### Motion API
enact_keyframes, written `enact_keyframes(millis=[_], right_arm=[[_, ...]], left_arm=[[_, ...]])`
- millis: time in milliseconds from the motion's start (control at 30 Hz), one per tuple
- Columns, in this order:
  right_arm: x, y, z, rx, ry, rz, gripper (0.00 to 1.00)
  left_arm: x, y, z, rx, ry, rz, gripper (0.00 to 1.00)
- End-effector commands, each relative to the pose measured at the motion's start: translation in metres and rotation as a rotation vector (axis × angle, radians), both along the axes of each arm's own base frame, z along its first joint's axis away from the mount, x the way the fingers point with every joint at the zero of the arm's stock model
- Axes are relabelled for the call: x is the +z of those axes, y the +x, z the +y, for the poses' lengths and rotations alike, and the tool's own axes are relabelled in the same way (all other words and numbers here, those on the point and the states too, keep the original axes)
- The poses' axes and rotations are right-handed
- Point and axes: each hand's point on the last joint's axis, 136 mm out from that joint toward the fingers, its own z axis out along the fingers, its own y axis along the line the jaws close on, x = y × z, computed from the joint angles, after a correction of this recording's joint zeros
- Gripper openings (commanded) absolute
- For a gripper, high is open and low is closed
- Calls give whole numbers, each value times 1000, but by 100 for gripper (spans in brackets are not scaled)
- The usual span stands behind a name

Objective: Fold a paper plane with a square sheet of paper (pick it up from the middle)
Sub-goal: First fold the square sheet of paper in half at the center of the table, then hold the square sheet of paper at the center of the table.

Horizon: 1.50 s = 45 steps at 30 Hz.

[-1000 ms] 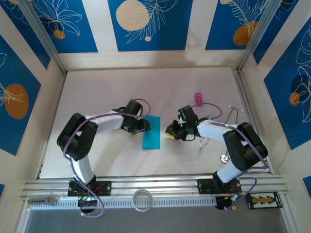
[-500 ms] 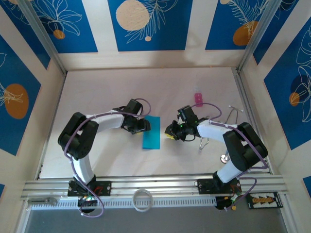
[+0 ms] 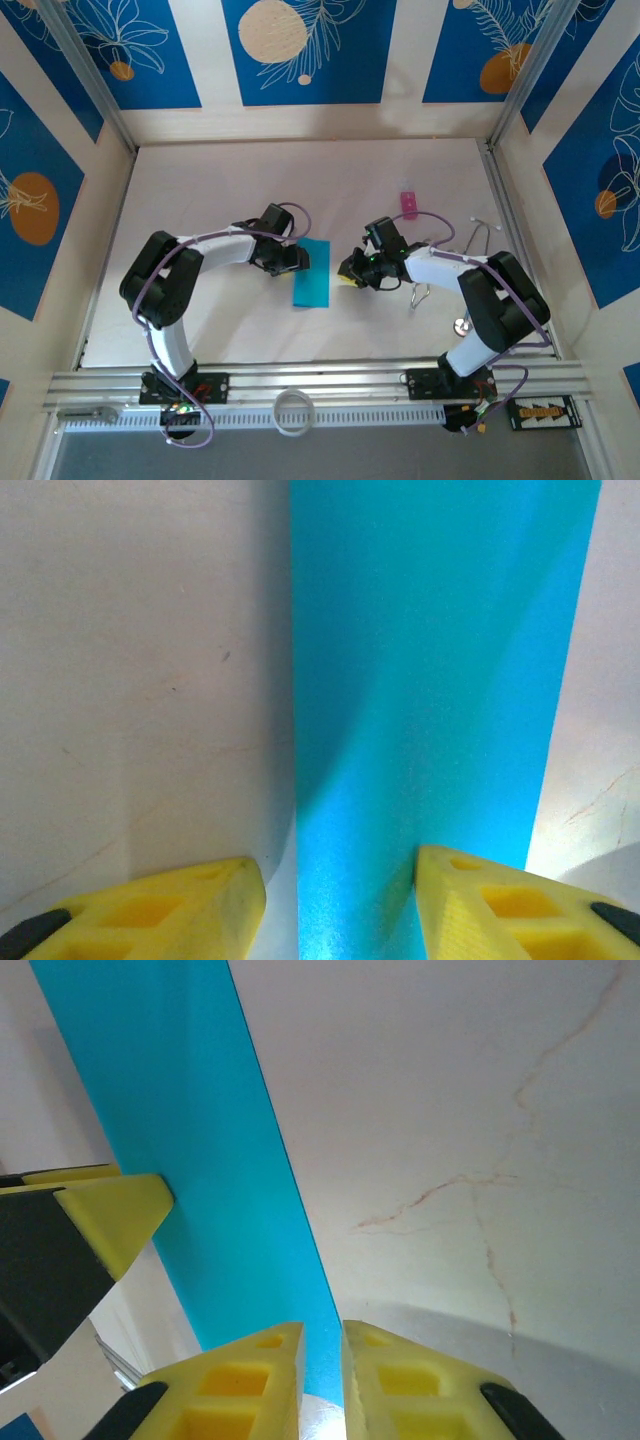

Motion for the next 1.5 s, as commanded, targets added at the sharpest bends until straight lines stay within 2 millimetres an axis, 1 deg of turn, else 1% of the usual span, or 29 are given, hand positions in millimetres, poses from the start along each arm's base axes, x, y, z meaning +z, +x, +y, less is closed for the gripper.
enact_keyframes(millis=[0, 200, 367, 467, 633, 733, 833, 1033, 1233, 1467], right_arm=[[5, 1, 11, 39, 30, -6, 17], [5, 2, 22, 77, 67, -3, 13], [5, 6, 23, 77, 66, -2, 12], [6, 8, 28, 91, 68, -12, 9], [-1, 10, 37, 117, 38, -10, 3], [-6, 10, 40, 126, -5, -15, 1], [-11, 12, 42, 133, -48, -15, 0], [-14, 13, 50, 156, -59, -22, 0], [-19, 16, 52, 185, -76, -34, 0], [-15, 18, 57, 200, -59, -57, 0]], left_arm=[[-38, -8, 12, 13, 74, 53, 49], [-37, -8, 13, 14, 77, 55, 48], [-35, -7, 12, 11, 77, 49, 48], [-35, -8, 13, 7, 81, 50, 48], [-35, -7, 12, 3, 77, 48, 48], [-36, -8, 11, 1, 74, 54, 48], [-36, -7, 11, 0, 73, 53, 48], [-36, -7, 9, -3, 67, 54, 48], [-39, -10, 11, -13, 73, 65, 48], [-38, -9, 9, -11, 68, 61, 48]])
